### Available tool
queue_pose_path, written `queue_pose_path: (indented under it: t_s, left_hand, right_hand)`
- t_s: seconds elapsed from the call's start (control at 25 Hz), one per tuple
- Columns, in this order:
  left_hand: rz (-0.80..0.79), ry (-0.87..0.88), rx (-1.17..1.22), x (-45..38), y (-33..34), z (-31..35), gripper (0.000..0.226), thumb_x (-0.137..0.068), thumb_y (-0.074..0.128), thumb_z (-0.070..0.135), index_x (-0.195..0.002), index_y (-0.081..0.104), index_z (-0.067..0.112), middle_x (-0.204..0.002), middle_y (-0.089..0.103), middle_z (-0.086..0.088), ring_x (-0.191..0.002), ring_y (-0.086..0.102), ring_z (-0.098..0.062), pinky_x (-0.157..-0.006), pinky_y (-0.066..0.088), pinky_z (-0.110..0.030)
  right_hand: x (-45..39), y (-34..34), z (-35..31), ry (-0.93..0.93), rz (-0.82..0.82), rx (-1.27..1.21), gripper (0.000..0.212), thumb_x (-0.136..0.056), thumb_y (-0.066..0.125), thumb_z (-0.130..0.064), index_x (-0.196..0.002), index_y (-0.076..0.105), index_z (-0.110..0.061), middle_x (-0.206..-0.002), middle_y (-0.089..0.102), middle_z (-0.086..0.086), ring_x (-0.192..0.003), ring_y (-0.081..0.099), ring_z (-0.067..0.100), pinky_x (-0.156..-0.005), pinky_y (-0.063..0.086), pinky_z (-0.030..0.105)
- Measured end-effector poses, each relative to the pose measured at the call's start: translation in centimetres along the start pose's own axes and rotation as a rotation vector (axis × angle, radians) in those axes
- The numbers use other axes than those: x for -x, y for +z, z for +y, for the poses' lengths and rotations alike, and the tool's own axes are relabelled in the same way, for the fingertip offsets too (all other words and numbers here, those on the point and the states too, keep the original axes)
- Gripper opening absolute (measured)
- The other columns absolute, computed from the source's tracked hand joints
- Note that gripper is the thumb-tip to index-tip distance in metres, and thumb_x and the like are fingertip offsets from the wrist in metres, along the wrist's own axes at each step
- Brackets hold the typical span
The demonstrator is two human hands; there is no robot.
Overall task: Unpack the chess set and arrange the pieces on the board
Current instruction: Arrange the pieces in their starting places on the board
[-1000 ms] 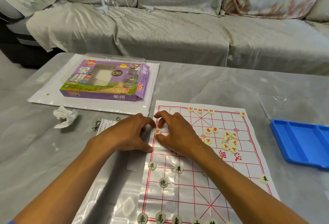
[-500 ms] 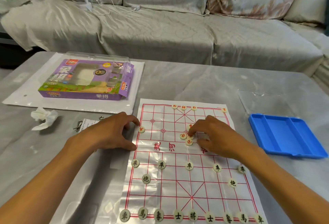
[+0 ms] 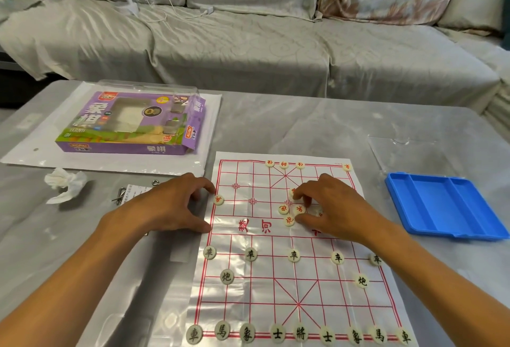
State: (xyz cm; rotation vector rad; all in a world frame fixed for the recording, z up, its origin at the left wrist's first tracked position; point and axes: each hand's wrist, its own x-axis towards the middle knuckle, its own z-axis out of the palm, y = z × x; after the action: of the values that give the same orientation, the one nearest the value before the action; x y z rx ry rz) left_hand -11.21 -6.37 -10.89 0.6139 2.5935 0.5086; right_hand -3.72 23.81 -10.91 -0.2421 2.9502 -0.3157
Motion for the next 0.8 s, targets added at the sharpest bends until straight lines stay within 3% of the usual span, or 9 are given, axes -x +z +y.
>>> queue_pose_path:
  t_s: [0.12, 0.44, 0.8]
  left_hand:
    - [-0.003, -0.003, -0.002, 0.1, 0.0, 0.0, 0.066, -0.063, 0.084, 0.05, -0.119, 0.049, 0.044, -0.097, 0.048, 0.018, -0.084, 0.053, -0.006, -0.071, 0.044, -0.019]
    - [-0.012, -0.013, 0.003, 0.0, 0.0, 0.0, 0.067, -0.063, 0.083, 0.05, -0.12, 0.048, 0.043, -0.098, 0.048, 0.018, -0.085, 0.054, -0.008, -0.071, 0.044, -0.02]
    - [-0.001, -0.004, -0.011, -0.1, 0.1, -0.3, 0.068, -0.062, 0.084, 0.051, -0.119, 0.049, 0.045, -0.097, 0.048, 0.018, -0.084, 0.054, -0.005, -0.072, 0.046, -0.02]
  right_hand:
    - [-0.1, -0.1, 0.2, -0.022, -0.037, 0.013, 0.036, -0.087, 0.06, -0.048, -0.121, 0.058, -0.035, -0.116, 0.057, -0.015, -0.099, 0.045, 0.007, -0.085, 0.041, 0.02]
    - [-0.4, -0.2, 0.3, -0.008, -0.039, 0.026, 0.035, -0.087, 0.061, -0.048, -0.118, 0.062, -0.032, -0.115, 0.06, -0.012, -0.097, 0.046, 0.008, -0.084, 0.043, 0.02]
    - [-4.0, 0.9, -5.9, -0.136, 0.119, -0.061, 0.03, -0.089, 0.06, -0.044, -0.112, 0.066, -0.026, -0.105, 0.067, -0.009, -0.094, 0.046, 0.008, -0.081, 0.045, 0.026]
